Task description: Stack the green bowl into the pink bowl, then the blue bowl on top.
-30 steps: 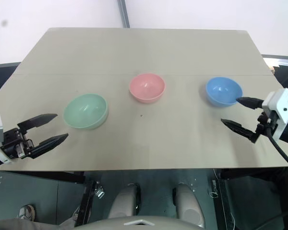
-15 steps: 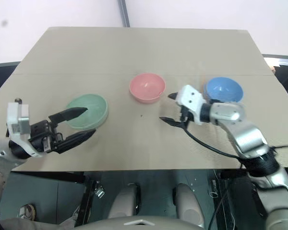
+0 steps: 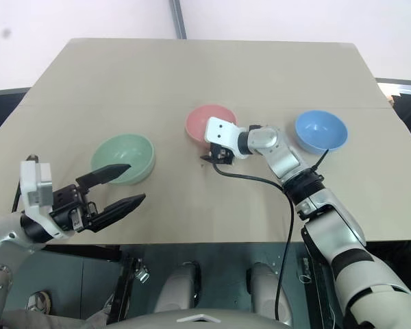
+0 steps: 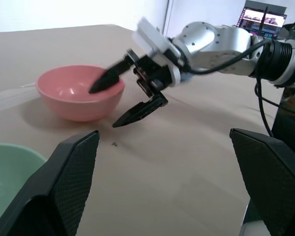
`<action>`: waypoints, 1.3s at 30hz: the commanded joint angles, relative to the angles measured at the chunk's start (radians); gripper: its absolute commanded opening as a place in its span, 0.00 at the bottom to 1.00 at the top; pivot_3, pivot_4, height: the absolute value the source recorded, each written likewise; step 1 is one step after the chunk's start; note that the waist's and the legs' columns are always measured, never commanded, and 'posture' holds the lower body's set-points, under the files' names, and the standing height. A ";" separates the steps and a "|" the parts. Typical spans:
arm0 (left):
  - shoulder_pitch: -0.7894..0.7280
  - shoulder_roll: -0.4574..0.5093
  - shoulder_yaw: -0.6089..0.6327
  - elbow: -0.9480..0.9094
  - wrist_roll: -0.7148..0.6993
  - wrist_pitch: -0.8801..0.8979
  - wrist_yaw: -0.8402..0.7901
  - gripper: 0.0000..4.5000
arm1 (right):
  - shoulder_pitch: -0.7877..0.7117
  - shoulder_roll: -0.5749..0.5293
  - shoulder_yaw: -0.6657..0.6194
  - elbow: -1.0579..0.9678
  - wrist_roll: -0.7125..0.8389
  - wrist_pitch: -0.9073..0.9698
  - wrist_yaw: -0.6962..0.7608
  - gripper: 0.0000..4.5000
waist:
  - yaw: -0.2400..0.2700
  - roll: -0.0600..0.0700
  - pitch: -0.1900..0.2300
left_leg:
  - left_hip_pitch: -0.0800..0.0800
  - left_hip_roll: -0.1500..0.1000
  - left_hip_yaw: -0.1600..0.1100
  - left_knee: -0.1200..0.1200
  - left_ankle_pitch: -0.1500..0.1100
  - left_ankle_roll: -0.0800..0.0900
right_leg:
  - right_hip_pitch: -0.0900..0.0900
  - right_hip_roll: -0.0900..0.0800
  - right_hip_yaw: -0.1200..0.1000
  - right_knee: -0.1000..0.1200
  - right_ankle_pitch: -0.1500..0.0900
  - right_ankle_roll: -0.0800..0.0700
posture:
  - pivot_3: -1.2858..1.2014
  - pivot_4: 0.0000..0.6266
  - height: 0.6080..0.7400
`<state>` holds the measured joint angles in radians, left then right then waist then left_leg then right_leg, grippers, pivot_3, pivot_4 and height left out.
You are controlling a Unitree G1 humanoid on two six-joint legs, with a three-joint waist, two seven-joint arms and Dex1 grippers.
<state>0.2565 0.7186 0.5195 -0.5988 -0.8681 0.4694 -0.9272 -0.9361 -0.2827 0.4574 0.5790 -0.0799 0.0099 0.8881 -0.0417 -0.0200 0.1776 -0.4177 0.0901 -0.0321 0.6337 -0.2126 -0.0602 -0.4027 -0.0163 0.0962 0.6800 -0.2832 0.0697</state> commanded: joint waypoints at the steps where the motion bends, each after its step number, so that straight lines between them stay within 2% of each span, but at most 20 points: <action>1: 0.015 0.016 0.039 -0.030 0.005 -0.026 -0.008 1.00 | -0.044 0.004 -0.004 0.039 -0.042 -0.067 0.011 0.42 | -0.003 0.000 0.000 | 0.000 0.000 0.000 0.000 0.000 0.000 | 0.000 0.000 0.000 0.000 0.000 0.000 | 0.52 0.24 1.00; 2: 0.020 0.022 0.040 -0.027 0.013 -0.030 -0.018 1.00 | -0.045 0.006 -0.007 0.045 -0.047 -0.075 0.015 0.28 | -0.004 0.000 0.000 | 0.000 0.000 0.000 0.000 0.000 0.000 | 0.000 0.000 0.000 0.000 0.000 0.000 | 0.52 0.24 1.00; 3: 0.024 0.026 0.041 -0.025 0.019 -0.033 -0.025 1.00 | -0.045 0.007 -0.010 0.049 -0.052 -0.081 0.017 0.21 | -0.005 0.000 0.000 | 0.000 0.000 0.000 0.000 0.000 0.000 | 0.000 0.000 0.000 0.000 0.000 0.000 | 0.52 0.24 1.00; 4: 0.028 0.035 0.043 -0.016 0.026 -0.038 -0.042 1.00 | -0.043 0.003 -0.015 0.036 -0.057 -0.093 0.016 0.08 | -0.006 0.000 0.000 | 0.000 0.000 0.000 0.000 0.000 0.000 | 0.000 0.000 0.000 0.000 0.000 0.000 | 0.52 0.24 1.00; 5: 0.028 0.042 0.046 -0.008 0.028 -0.041 -0.055 1.00 | -0.041 -0.001 -0.022 0.020 -0.059 -0.101 0.014 0.01 | -0.007 0.000 0.000 | 0.000 0.000 0.000 0.000 0.000 0.000 | 0.000 0.000 0.000 0.000 0.000 0.000 | 0.52 0.24 1.00; 7: 0.035 0.059 0.054 0.008 0.027 -0.045 -0.087 1.00 | -0.028 -0.018 -0.036 -0.050 -0.050 -0.100 0.032 0.01 | -0.006 0.001 0.000 | 0.001 0.000 0.000 0.000 0.000 0.000 | 0.000 0.000 0.000 0.000 0.000 0.000 | 0.52 0.24 1.00; 9: 0.043 0.080 0.070 0.033 0.020 -0.049 -0.137 1.00 | 0.007 -0.054 -0.055 -0.204 0.002 -0.049 0.104 0.01 | -0.003 0.001 0.001 | 0.000 0.000 0.000 -0.001 0.000 0.000 | 0.000 0.000 0.000 0.000 0.000 0.000 | 0.52 0.24 1.00; 15: 0.047 0.107 0.087 0.113 0.021 -0.063 -0.229 1.00 | 0.144 -0.180 -0.025 -0.657 0.090 0.210 0.274 0.01 | 0.002 0.001 0.001 | -0.001 0.000 0.000 -0.002 0.000 0.000 | -0.001 0.000 0.000 -0.001 0.000 0.000 | 0.52 0.24 1.00; 18: 0.039 0.113 0.081 0.146 0.044 -0.081 -0.254 1.00 | 0.184 -0.212 0.014 -0.758 0.043 0.302 0.273 0.01 | 0.000 0.001 0.001 | 0.000 0.000 0.000 -0.002 0.000 0.000 | -0.001 0.000 0.000 0.000 0.000 0.000 | 0.52 0.24 1.00; 21: 0.028 0.113 0.073 0.154 0.050 -0.083 -0.258 1.00 | 0.203 -0.222 0.058 -0.759 -0.001 0.329 0.265 0.01 | -0.003 0.001 0.001 | 0.000 0.000 0.000 -0.001 0.000 0.000 | -0.001 0.000 0.000 0.000 0.000 0.000 | 0.52 0.24 1.00; 24: 0.023 0.111 0.068 0.156 0.056 -0.082 -0.262 1.00 | 0.207 -0.226 0.088 -0.735 -0.034 0.312 0.260 0.29 | -0.001 0.001 0.001 | 0.001 0.000 0.000 -0.001 0.000 0.000 | -0.001 0.000 0.000 0.000 0.000 0.000 | 0.52 0.24 1.00; 29: 0.033 0.101 0.089 0.169 0.059 -0.078 -0.259 1.00 | 0.214 -0.210 0.054 -0.746 -0.035 0.278 0.215 0.85 | -0.001 0.001 0.001 | 0.000 0.000 0.000 -0.001 0.000 0.000 | -0.001 0.000 0.000 -0.001 0.000 0.000 | 0.52 0.24 1.00; 32: 0.076 0.091 0.139 0.231 0.055 -0.102 -0.309 1.00 | 0.179 -0.131 -0.030 -0.826 0.130 0.276 0.238 0.85 | -0.007 0.001 0.001 | 0.000 0.000 0.001 -0.001 0.000 0.000 | -0.002 0.000 0.001 -0.001 0.000 0.000 | 0.52 0.24 1.00; 34: 0.100 0.090 0.161 0.267 0.109 -0.147 -0.310 1.00 | 0.140 -0.082 -0.054 -0.846 0.184 0.291 0.238 0.85 | -0.015 0.002 0.001 | 0.000 0.001 0.000 -0.002 0.000 0.000 | -0.002 0.001 0.000 0.000 0.000 0.000 | 0.52 0.24 1.00; 36: 0.108 0.080 0.171 0.246 0.135 -0.159 -0.262 1.00 | 0.129 -0.071 -0.058 -0.836 0.191 0.282 0.238 0.85 | -0.014 0.002 0.001 | 0.000 0.001 0.000 -0.002 0.000 0.000 | -0.002 0.001 0.000 0.000 0.000 0.000 | 0.52 0.24 1.00; 39: 0.106 0.079 0.203 0.129 0.150 -0.078 -0.093 1.00 | 0.154 -0.073 -0.103 -0.852 0.264 0.287 0.243 0.85 | 0.005 -0.002 -0.001 | 0.000 0.001 -0.001 -0.001 0.000 0.000 | 0.000 0.000 -0.001 -0.001 0.000 0.000 | 0.52 0.24 1.00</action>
<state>0.3612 0.7863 0.6707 -0.3849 -0.7192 0.3590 -1.0933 -0.7969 -0.3516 0.4052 -0.2344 0.1303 0.2989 1.1285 -0.0368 -0.0224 0.1768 -0.4176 0.0908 -0.0327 0.6329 -0.2127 -0.0603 -0.4025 -0.0166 0.0949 0.6785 -0.2837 0.0694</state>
